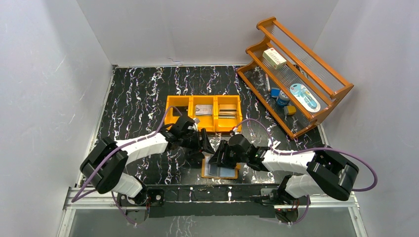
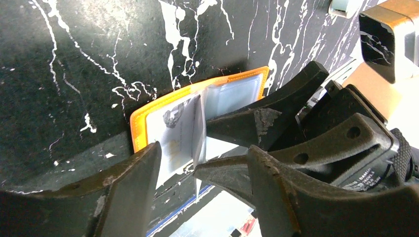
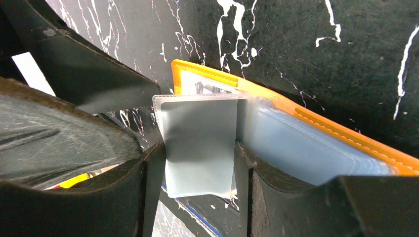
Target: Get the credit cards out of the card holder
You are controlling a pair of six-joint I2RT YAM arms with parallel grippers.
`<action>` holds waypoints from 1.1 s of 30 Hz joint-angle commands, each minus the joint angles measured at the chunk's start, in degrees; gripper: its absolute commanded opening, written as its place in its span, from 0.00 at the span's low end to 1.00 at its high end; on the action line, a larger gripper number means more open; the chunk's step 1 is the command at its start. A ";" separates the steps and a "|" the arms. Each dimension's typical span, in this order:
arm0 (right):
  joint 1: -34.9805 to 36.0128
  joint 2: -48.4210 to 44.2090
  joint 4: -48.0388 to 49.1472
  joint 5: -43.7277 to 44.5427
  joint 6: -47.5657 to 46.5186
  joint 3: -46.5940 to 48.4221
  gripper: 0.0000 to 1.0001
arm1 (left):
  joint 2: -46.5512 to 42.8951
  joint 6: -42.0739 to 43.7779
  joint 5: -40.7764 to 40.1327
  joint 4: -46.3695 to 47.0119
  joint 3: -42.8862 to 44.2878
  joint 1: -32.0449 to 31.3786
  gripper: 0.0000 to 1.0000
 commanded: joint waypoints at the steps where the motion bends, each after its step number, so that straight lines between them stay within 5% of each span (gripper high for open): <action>1: -0.25 -0.09 2.38 -0.21 0.15 -0.54 0.60 | 2.55 0.24 -0.30 -1.98 3.90 -1.48 0.59; 13: -0.42 0.40 2.40 -0.55 0.05 -0.23 0.60 | 6.50 4.15 1.32 -5.46 7.09 -3.82 0.30; 21: -0.42 -0.37 1.60 -0.63 -0.37 0.40 0.62 | 8.02 8.59 1.39 -9.33 9.48 -4.08 0.00; 33: -0.42 -5.98 -1.48 -1.59 -4.72 4.76 0.81 | 5.12 16.13 -9.57 -22.43 14.04 -4.01 0.00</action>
